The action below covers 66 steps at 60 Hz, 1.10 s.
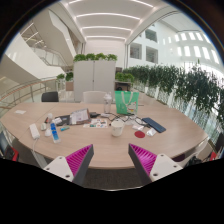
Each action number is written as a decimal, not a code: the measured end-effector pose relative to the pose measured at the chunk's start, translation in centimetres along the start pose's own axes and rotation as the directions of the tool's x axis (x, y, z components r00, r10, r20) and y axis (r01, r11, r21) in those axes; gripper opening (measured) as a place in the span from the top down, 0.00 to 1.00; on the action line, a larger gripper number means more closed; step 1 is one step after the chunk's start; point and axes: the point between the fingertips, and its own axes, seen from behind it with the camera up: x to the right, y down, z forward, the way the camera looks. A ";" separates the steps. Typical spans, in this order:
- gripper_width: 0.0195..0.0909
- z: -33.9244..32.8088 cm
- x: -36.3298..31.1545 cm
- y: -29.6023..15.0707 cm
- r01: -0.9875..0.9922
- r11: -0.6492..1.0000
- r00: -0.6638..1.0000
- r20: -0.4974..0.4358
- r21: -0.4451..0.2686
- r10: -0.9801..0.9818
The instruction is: Pour water
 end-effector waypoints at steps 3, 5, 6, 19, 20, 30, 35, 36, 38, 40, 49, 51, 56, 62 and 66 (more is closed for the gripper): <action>0.13 -0.8 -1.1 0.1 0.002 1.000 1.000 -0.009 0.005 -0.002; 0.13 -0.9 -2.5 0.2 0.002 1.000 1.000 -0.013 0.008 -0.002; 0.13 -1.0 -3.2 0.2 0.002 1.000 1.000 -0.011 0.009 -0.002; 0.13 -1.5 -13.0 0.4 0.065 0.992 0.994 0.079 0.105 -0.074; 0.13 -1.5 -13.9 0.8 0.069 0.992 0.993 0.090 0.106 -0.078; 0.13 3.9 -24.1 2.8 0.054 0.992 0.974 0.213 0.117 -0.078; 0.13 8.5 -29.3 3.2 0.057 0.990 0.960 0.264 0.128 -0.089; 0.13 9.4 -30.2 3.4 0.055 0.990 0.958 0.271 0.131 -0.089; 0.13 11.3 -32.0 3.7 0.048 0.989 0.955 0.283 0.138 -0.085; 0.13 13.4 -33.5 3.6 0.037 0.989 0.955 0.287 0.145 -0.078; 0.13 22.5 -37.2 3.0 0.036 0.984 0.964 0.253 0.175 -0.080; 0.13 24.5 -37.6 3.0 0.041 0.984 0.968 0.239 0.174 -0.083; 0.13 28.8 -38.3 2.3 0.045 0.980 0.972 0.219 0.195 -0.088; 0.52 32.9 -40.1 2.4 0.053 0.983 0.963 0.251 0.178 -0.098; 0.63 34.3 -40.1 2.6 0.048 0.988 0.967 0.241 0.146 -0.083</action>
